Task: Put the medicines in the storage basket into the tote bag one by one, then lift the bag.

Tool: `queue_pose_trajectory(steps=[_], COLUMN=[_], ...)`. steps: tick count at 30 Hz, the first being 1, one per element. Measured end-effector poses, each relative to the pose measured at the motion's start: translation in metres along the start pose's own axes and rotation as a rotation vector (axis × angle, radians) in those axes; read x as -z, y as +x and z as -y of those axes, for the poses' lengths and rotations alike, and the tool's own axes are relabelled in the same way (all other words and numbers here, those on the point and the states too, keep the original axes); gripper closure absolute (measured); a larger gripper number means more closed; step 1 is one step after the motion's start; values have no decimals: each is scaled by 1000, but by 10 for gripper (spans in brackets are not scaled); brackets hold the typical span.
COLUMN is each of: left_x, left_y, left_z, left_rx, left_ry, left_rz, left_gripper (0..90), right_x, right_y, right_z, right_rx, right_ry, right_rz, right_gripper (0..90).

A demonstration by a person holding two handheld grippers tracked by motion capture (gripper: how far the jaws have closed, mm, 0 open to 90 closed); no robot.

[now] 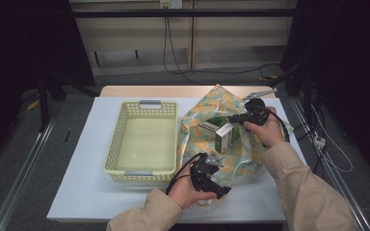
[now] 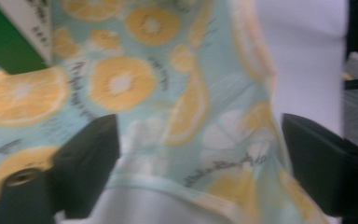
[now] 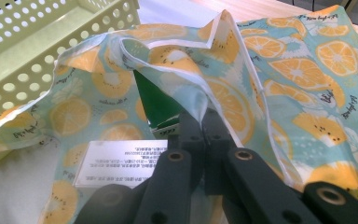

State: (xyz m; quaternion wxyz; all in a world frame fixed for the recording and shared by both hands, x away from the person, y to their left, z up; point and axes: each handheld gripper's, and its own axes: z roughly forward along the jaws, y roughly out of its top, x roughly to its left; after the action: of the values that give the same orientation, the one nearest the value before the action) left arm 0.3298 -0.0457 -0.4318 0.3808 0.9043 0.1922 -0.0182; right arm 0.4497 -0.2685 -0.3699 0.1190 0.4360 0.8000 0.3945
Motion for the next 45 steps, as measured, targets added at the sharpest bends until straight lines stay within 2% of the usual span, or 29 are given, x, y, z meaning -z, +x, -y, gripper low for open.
queue_pose_trajectory(steps=[6, 8, 10, 11, 12, 13, 14, 15, 16, 17, 18, 21, 22, 25, 30, 37, 38, 39, 40, 45], left_x=[-2, -3, -4, -5, -5, -4, -5, -5, -5, -4, -2, 15, 20, 37, 59, 80, 85, 90, 96, 120], left_y=[7, 8, 9, 10, 10, 11, 11, 12, 13, 12, 14, 20, 22, 30, 41, 59, 61, 61, 63, 63], left_z=[6, 5, 6, 6, 6, 5, 5, 5, 5, 3, 1, -10, -13, -24, -43, -66, -71, -77, -82, -107], left_rx=[1, -7, -8, -11, -13, -16, 16, 21, 24, 20, 23, 16, 52, 79, 87, 146, 141, 148, 144, 119], left_ry=[32, 41, 64, 78, 88, 97, 84, 83, 80, 96, 74, 51, 7, -31, -73, -125, -127, -140, -152, -192], left_rz=[-19, -24, -40, -42, -71, -73, -66, -60, -30, -64, -42, -67, -60, -69, -110, -132, -147, -183, -153, -188], left_gripper=[391, 528, 594, 659, 701, 731, 778, 834, 877, 893, 899, 900, 900, 900, 900, 900, 900, 900, 900, 900], right_x=[2, 3, 3, 3, 4, 4, 5, 6, 6, 7, 9, 13, 14, 18, 24, 32, 34, 38, 41, 57], right_y=[-1, -1, -1, -1, -1, 0, 0, 1, 1, 1, 1, 0, 0, -1, 0, 0, 0, 0, 0, 0], right_z=[0, 0, 0, 0, 0, 0, 0, 0, 0, 0, -1, -1, 0, 1, -1, -5, -7, -9, -11, -21], right_rx=[-4, -4, -6, -5, -4, -2, -2, 0, 3, 7, 8, 3, 3, -2, 1, 9, 11, 13, 12, 24], right_ry=[-1, -3, -2, -4, -5, -5, -7, -9, -10, -12, -16, -22, -22, -28, -44, -47, -49, -60, -67, -97], right_rz=[-3, -3, -2, -4, -6, -7, -9, -11, -12, -11, -12, -13, -13, -13, -18, -20, -20, -21, -22, -12], right_gripper=[900, 900, 900, 900, 900, 900, 900, 900, 900, 900, 900, 900, 900, 900, 900, 900, 900, 900, 900, 900])
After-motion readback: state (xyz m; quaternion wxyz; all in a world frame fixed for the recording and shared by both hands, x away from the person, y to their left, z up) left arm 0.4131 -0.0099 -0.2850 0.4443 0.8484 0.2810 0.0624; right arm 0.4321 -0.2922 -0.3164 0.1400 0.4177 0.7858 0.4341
